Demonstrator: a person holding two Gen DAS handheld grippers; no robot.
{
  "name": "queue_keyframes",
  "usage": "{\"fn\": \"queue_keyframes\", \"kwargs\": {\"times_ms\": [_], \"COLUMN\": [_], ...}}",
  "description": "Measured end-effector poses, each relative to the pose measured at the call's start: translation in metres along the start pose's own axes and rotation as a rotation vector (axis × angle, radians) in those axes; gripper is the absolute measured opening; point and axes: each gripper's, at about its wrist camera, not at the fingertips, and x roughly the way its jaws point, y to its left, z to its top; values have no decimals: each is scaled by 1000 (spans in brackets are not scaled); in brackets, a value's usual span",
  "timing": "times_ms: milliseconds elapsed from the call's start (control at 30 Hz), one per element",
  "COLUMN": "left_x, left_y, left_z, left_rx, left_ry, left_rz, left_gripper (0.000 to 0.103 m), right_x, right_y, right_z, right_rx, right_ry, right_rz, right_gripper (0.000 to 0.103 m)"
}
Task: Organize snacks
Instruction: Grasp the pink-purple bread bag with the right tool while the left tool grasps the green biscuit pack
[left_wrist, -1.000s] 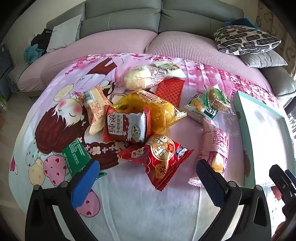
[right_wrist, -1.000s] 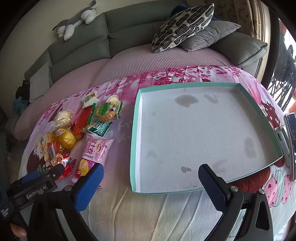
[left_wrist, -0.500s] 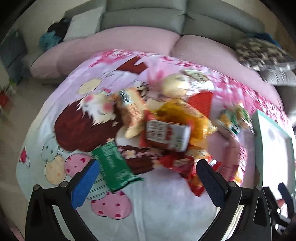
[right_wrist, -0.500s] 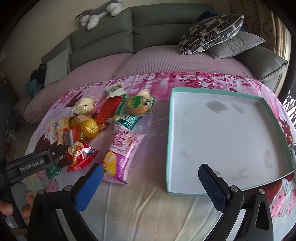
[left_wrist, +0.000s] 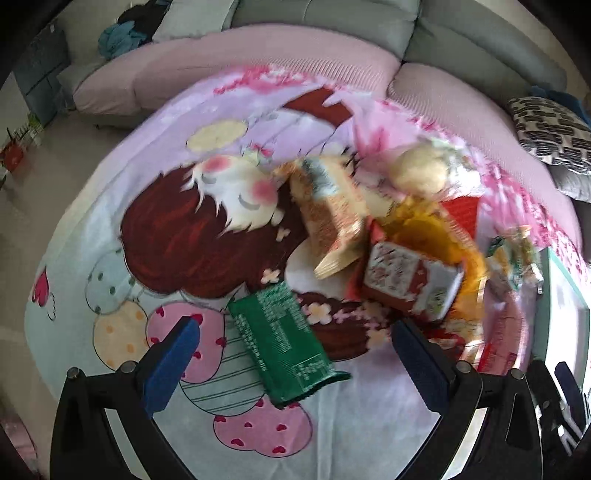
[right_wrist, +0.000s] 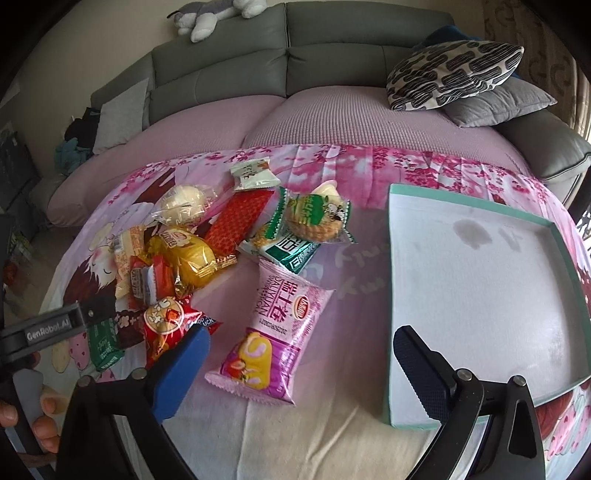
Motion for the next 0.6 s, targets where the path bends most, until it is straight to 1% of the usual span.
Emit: {"fn": "queue_keyframes", "kwargs": {"times_ms": [67,100,133,167,233,267,333,400,567,600], "left_x": [10,13,15,17,20,22,26,29,34,35], "left_y": [2,3,4,5,6,6,8,8,-4,-5], "left_z": [-2,-2,-2,-2,-2,-2,-4,-5,-3,-4], "left_rx": [-14,-20,-28,-36,-37,-41,-46,-41,-6,2], "left_ry": [39,49,58,63,71,79,90,92,83,80], "left_rz": [-11,-21,-29,-29,-23,-24,-17,-2,37,46], "left_gripper": [103,100,93,88,70,67,61,58,57,56], "right_x": [6,9,12,15,22,25,32,39,49,51], "right_y": [2,2,3,3,3,3,2,0,2,2], "right_z": [2,3,3,4,4,4,3,2,-2,-3], "right_rx": [1,0,-2,-2,5,10,16,25,30,29], "right_ry": [8,12,17,22,35,44,60,81,106,112], "right_rz": [-2,-4,-7,-6,3,7,14,26,55,59], "right_gripper": [97,94,91,90,84,82,75,72,62,59]}}
